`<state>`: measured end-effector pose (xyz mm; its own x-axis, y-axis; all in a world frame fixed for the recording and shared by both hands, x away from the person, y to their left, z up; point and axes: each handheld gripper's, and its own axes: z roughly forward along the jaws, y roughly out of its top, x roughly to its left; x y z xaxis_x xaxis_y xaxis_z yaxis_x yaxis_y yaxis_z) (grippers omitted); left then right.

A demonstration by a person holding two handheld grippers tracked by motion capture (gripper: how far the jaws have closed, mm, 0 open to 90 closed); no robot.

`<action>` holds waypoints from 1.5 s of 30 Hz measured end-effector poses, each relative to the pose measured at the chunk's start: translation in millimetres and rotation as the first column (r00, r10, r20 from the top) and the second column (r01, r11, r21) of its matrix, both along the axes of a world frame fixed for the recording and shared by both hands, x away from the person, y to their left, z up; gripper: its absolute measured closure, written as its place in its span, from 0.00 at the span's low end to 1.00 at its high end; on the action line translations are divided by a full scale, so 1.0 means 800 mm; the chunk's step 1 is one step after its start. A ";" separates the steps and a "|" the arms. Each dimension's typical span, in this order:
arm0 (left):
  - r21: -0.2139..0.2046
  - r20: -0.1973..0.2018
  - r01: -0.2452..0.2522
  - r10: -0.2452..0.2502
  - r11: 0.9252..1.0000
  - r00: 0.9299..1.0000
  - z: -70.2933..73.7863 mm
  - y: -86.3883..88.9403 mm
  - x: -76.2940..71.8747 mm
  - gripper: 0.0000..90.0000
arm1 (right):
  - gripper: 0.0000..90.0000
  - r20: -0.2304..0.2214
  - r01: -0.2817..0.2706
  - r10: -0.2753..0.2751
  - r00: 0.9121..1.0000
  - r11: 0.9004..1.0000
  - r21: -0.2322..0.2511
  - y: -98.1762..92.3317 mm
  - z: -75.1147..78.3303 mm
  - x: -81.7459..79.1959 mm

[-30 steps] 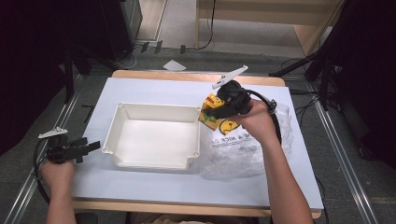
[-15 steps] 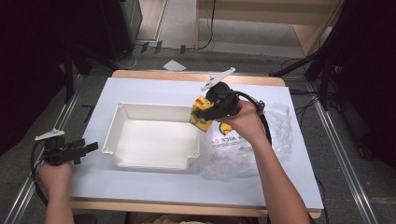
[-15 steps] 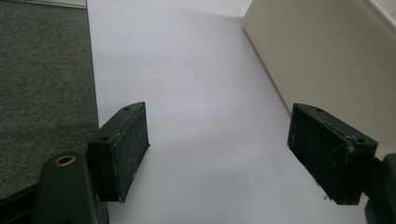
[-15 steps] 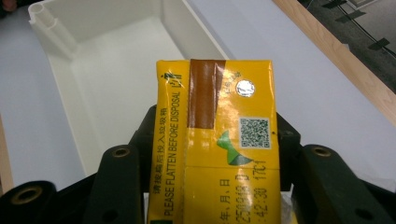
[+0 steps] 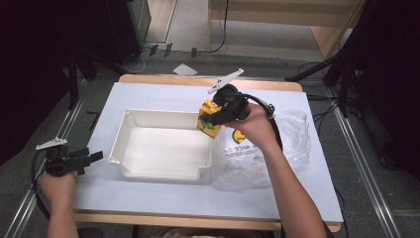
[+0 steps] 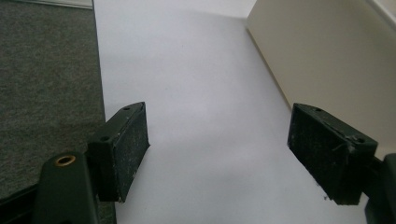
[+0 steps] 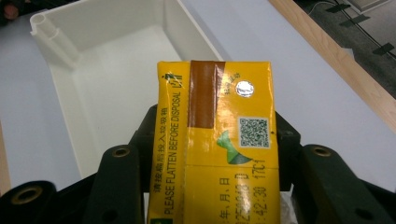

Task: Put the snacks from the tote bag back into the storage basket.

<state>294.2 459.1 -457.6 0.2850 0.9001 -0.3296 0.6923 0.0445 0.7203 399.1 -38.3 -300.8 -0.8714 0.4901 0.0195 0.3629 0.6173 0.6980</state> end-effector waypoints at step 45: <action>-0.010 0.002 -0.031 0.031 0.999 1.000 -0.001 0.011 -0.019 0.24 | 0.59 -0.085 -0.062 0.053 0.995 0.993 -0.096 0.078 -0.080 0.035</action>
